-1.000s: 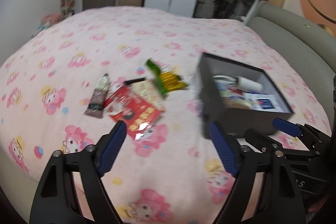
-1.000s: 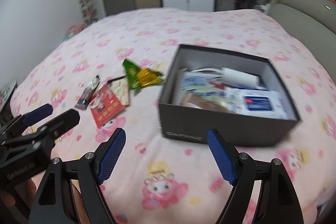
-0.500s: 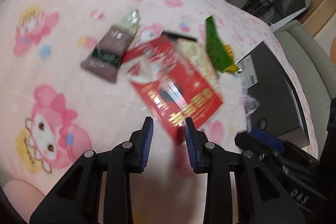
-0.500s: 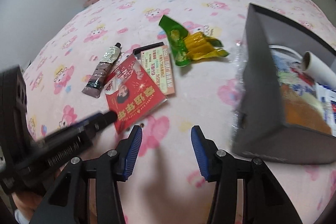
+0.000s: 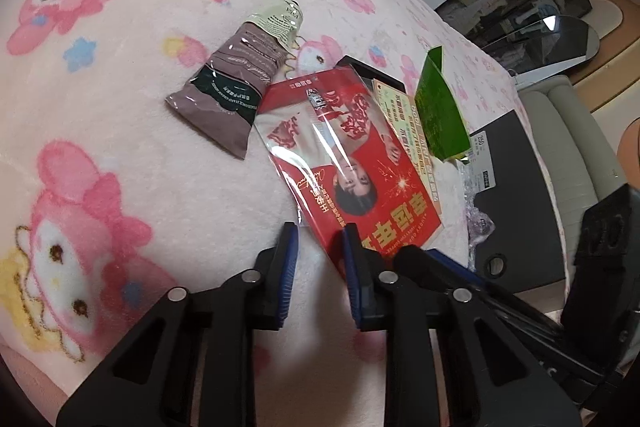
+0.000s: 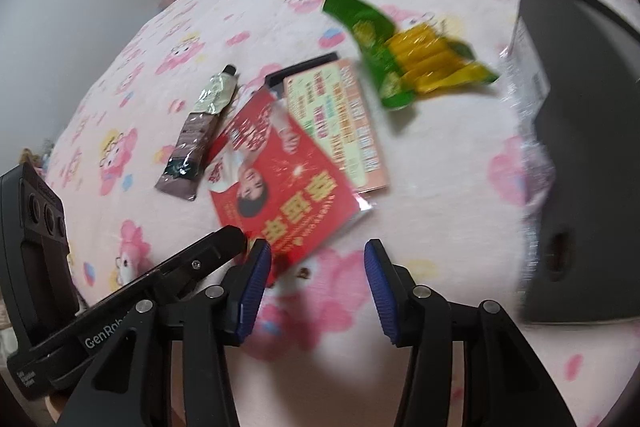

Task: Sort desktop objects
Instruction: 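Close the left gripper on the red packet's edge and lift it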

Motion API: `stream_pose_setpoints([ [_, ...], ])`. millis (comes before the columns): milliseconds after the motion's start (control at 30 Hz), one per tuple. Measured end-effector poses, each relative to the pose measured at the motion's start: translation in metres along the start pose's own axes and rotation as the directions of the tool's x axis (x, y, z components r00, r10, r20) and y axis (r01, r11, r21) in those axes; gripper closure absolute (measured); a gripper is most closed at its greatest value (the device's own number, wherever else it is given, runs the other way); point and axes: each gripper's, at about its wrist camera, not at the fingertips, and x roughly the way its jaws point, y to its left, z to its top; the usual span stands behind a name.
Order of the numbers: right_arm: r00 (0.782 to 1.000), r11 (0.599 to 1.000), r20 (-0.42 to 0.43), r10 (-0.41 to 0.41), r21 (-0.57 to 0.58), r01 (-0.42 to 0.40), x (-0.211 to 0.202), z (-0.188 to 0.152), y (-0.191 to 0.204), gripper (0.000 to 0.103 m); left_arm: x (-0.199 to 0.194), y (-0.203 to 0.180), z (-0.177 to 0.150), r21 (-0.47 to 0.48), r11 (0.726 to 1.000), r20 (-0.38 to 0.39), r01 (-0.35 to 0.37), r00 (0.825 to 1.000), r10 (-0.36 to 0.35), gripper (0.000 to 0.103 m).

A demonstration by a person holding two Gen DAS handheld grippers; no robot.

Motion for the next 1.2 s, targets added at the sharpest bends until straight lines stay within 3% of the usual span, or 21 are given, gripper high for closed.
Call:
stream_pose_setpoints([
  [33,1.0,1.0,0.005,0.005,0.003,-0.005,0.0,-0.001,0.0,0.065,0.0,-0.001,0.0,0.004,1.0,-0.003,0.012,1.0,-0.011,0.087],
  [67,1.0,1.0,0.015,0.008,-0.003,-0.008,-0.002,-0.003,0.001,0.078,0.001,-0.003,-0.001,0.016,1.0,-0.007,0.017,1.0,-0.016,0.088],
  [100,1.0,1.0,0.027,0.01,-0.01,-0.009,-0.005,-0.005,0.002,0.084,0.001,-0.006,-0.002,0.037,0.999,-0.013,0.017,1.0,-0.017,0.088],
  [200,0.999,0.999,0.052,-0.009,-0.041,0.011,-0.015,-0.013,0.007,0.092,0.003,-0.018,-0.007,0.095,0.995,-0.033,0.03,0.999,-0.027,0.093],
  [400,0.995,0.998,0.079,-0.056,-0.014,0.058,-0.039,-0.022,-0.001,0.093,-0.001,-0.025,-0.008,0.113,0.991,-0.048,0.067,0.997,-0.062,0.093],
  [433,0.995,0.998,0.08,-0.057,-0.007,0.058,-0.041,-0.023,-0.002,0.093,-0.002,-0.022,-0.008,0.099,0.993,-0.038,0.066,0.997,-0.062,0.087],
  [467,0.995,0.998,0.076,-0.061,-0.005,0.061,-0.041,-0.022,-0.003,0.091,-0.003,-0.017,-0.009,0.078,0.995,-0.028,0.065,0.998,-0.063,0.075],
  [533,0.996,0.998,0.069,-0.063,0.002,0.063,-0.039,-0.02,-0.006,0.085,0.0,-0.007,-0.006,0.027,0.997,-0.017,0.076,0.997,-0.076,0.068],
  [700,0.999,0.998,0.036,0.002,0.064,-0.005,-0.02,-0.01,-0.011,0.075,0.011,0.005,0.001,-0.043,0.991,-0.007,0.125,0.992,-0.126,0.071],
  [867,1.0,0.998,0.013,0.005,0.068,-0.006,0.0,-0.006,-0.009,0.073,0.016,0.0,0.003,-0.03,0.989,-0.017,0.144,0.989,-0.145,0.093],
  [933,1.0,0.998,0.018,0.023,0.062,-0.024,0.001,-0.006,-0.008,0.074,0.016,0.001,0.003,-0.036,0.987,-0.021,0.159,0.987,-0.16,0.093],
  [1100,0.999,0.998,0.037,0.025,0.057,-0.027,-0.011,-0.012,-0.012,0.09,0.016,-0.006,-0.001,-0.015,0.982,-0.039,0.19,0.981,-0.19,0.093],
  [1200,0.999,0.997,0.043,0.018,0.077,-0.021,-0.024,-0.025,-0.02,0.09,0.019,-0.016,-0.008,0.022,0.977,-0.08,0.211,0.975,-0.209,0.093],
])
